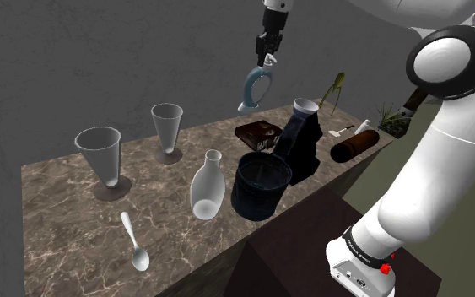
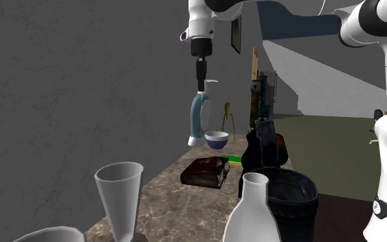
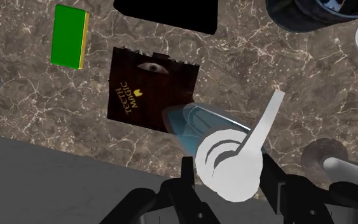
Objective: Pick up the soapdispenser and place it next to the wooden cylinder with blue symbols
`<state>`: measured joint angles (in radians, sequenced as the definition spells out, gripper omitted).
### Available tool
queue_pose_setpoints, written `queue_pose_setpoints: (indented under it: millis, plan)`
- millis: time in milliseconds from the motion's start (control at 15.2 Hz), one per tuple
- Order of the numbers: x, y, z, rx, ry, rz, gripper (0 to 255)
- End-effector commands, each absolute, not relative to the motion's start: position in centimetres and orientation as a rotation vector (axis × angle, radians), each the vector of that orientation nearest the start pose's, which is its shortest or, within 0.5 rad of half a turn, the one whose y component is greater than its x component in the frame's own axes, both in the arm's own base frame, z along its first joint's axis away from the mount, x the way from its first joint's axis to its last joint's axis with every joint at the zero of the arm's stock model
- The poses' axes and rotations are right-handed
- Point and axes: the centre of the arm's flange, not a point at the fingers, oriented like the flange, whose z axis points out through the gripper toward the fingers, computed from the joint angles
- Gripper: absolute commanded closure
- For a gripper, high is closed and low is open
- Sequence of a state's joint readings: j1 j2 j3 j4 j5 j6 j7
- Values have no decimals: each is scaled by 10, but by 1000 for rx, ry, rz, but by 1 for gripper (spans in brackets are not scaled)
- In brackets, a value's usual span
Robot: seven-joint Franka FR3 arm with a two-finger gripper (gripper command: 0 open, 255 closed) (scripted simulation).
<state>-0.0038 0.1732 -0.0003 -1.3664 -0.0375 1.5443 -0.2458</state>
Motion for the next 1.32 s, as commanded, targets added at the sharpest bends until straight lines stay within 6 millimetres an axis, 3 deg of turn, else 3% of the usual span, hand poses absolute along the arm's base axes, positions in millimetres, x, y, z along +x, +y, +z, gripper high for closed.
queue_pose_setpoints:
  millis: [0, 1254]
  plan:
    - [589, -23, 624, -3156, -383, 0, 255]
    - [419, -199, 683, -3156, -383, 0, 255]
